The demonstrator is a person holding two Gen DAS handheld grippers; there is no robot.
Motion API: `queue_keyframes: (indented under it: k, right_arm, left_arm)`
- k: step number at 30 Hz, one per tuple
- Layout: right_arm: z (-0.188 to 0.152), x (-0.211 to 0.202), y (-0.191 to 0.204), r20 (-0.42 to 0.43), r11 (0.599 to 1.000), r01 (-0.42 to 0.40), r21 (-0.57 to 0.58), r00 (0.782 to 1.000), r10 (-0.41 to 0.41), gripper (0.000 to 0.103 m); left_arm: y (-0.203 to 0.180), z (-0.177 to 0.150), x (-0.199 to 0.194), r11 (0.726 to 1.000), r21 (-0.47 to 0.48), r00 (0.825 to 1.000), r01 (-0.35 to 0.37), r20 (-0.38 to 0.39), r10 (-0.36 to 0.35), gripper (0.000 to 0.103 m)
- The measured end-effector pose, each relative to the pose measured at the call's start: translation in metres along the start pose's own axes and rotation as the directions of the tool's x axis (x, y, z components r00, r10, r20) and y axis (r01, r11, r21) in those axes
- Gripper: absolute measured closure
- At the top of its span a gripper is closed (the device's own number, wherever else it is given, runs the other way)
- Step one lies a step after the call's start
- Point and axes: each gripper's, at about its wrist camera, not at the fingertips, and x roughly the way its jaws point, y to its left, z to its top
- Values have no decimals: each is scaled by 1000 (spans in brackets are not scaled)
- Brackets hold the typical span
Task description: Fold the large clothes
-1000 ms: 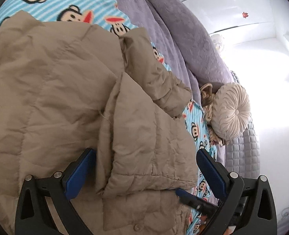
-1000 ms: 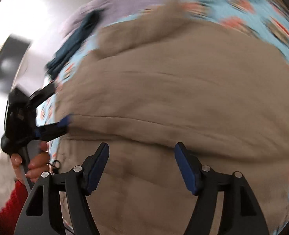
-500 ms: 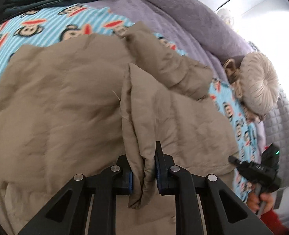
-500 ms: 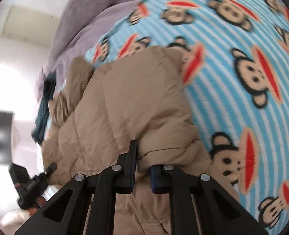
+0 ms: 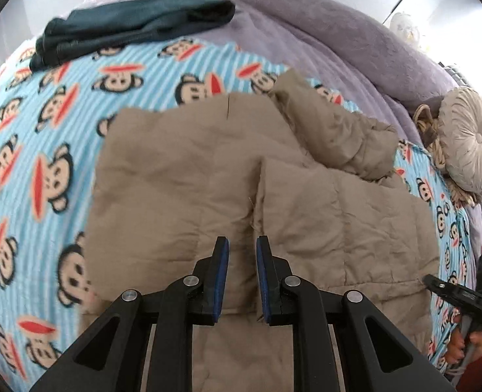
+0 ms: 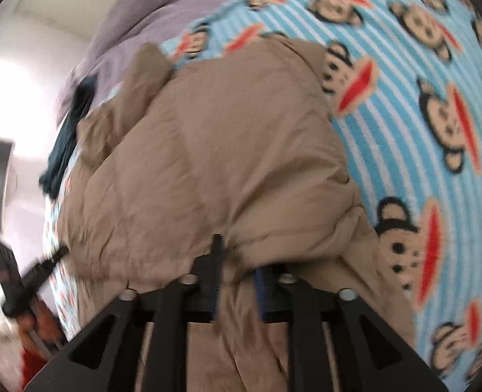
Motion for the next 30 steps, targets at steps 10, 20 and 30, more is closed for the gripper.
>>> queue_keyframes:
  k: [10,20,30]
  right_arm:
    - [37,-51,-65,207,980,-95,174,977,58,37]
    - [82,9,-84,127,894,-320,313,947,295,81]
    - [79,23,-75,112,984,-13,176,994,-7,79]
  left_arm:
    - [-59,19,25,998,38,998,57,-7,-57,84]
    - [-21,24,64,996,-3,995,-90,-45,89,84]
    - [-28,15,91,989,76,992,-124,-16,126,84]
